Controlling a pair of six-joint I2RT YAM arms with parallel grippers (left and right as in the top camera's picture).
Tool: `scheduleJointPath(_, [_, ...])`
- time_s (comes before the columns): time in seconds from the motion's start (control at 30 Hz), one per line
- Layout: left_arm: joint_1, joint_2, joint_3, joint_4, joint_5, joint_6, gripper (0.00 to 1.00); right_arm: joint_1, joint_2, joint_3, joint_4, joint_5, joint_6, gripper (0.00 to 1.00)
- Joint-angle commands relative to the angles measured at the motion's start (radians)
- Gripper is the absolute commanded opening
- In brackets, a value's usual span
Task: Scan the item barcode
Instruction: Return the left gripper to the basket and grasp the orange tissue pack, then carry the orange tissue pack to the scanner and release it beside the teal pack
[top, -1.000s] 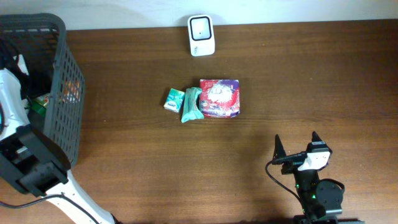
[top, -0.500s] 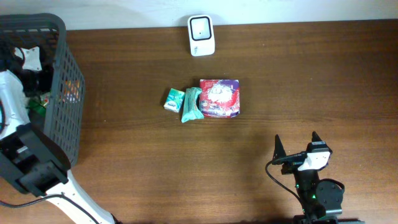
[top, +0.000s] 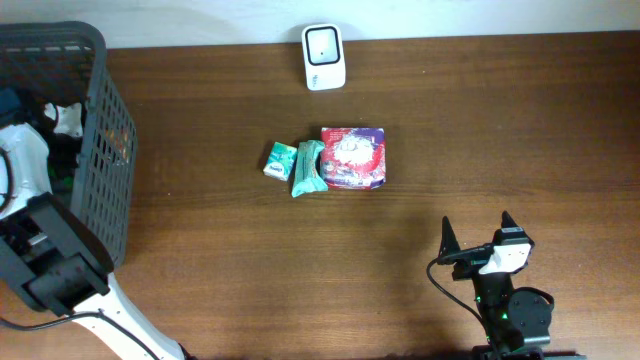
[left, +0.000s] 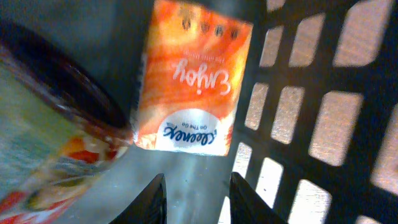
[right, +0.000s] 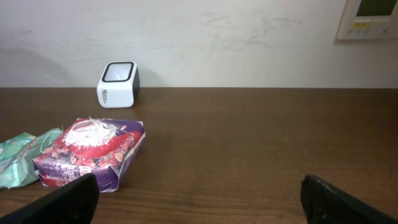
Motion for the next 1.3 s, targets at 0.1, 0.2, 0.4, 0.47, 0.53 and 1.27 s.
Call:
scheduleJointPath(0.1, [0.001,0.024,-0.044,0.100,-0.023,0.002,0.45,0.003,-0.006,-0.007,-0.004,0.009,0.010,0.98])
scheduleJointPath(0.2, [0.001,0.024,-0.044,0.144,-0.075,-0.036,0.53,0.003,-0.006,-0.007,-0.004,0.009,0.010,0.99])
scheduleJointPath(0.4, [0.000,0.026,-0.088,0.208,0.026,-0.036,0.63,0.003,-0.006,-0.007,-0.004,0.009,0.010,0.98])
scheduleJointPath(0.47, [0.000,0.027,-0.108,0.222,0.045,-0.036,0.60,0.003,-0.006,-0.007,-0.004,0.009,0.010,0.99])
scheduleJointPath(0.53, [0.000,0.031,-0.125,0.227,0.042,-0.036,0.56,0.003,-0.006,-0.007,-0.004,0.009,0.010,0.98])
scheduleJointPath(1.27, [0.079,-0.402,0.224,-0.005,0.204,-0.443,0.00,0.003,-0.006,-0.007,-0.004,0.009,0.010,0.99])
